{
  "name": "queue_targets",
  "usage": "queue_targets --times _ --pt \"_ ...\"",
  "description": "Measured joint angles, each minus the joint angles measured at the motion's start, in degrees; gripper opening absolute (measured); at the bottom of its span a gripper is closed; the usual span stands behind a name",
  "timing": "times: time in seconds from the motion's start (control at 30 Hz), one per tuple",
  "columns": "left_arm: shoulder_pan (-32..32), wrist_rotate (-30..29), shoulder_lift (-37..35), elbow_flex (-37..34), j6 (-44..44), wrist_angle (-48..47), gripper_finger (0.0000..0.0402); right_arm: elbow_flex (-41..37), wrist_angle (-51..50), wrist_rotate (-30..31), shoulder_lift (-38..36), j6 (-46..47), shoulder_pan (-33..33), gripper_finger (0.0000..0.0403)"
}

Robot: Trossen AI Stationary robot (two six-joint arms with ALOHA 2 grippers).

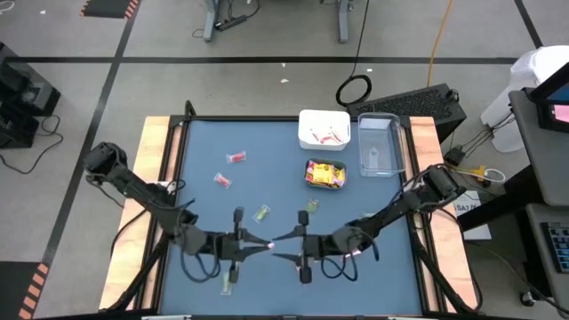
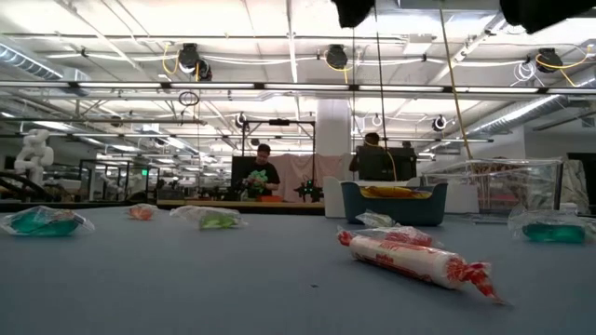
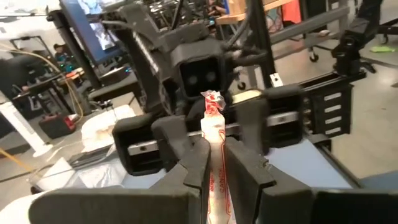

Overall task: Sort candy
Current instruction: Put the top left white candy into the white bin

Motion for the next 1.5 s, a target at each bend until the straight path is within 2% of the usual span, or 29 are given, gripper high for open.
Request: queue_targets --times 0.27,0.5,0.63,0.87,0.97,1.07,1.2,1.37,1.5 --pt "4.1 6.6 0.0 0.0 0.0 2.8 0.0047 5.2 -6.6 -0.4 0.0 -0.2 -2.0 0.0172" --pt "4.6 7.8 0.0 0.0 0.0 2.5 0.0047 5.5 -6.7 -0.5 0.0 -0.6 -2.6 0.0164" --pt "4.6 7.8 0.1 0.0 0.0 2.5 0.0047 5.5 -6.6 -0.5 0.0 -0.6 -2.6 0.0131" --pt "4.4 8.0 0.1 0.0 -0.1 0.6 0.0047 5.5 -6.5 -0.5 0.0 -0.6 -2.5 0.0033" --pt "4.1 7.9 0.1 0.0 -0.1 0.3 0.0051 5.5 -7.1 -0.6 0.0 -0.7 -2.5 0.0023" --pt "3.8 6.9 -0.3 0.0 0.0 -0.5 0.0077 5.5 -8.3 -0.3 -0.2 -0.3 -2.3 0.0026" --pt "2.3 3.8 -1.1 0.0 0.3 -0.6 0.0137 5.5 -9.9 2.0 -0.9 0.0 -1.6 0.0048" --pt "-1.2 -5.1 -3.7 0.0 -0.1 -2.8 0.0208 5.5 -17.0 7.2 -3.8 -0.4 -0.5 0.0041" --pt "-4.4 -11.3 -4.9 0.0 -0.2 -3.6 0.0235 5.5 -24.4 12.8 -7.0 -2.7 0.4 0.0036"
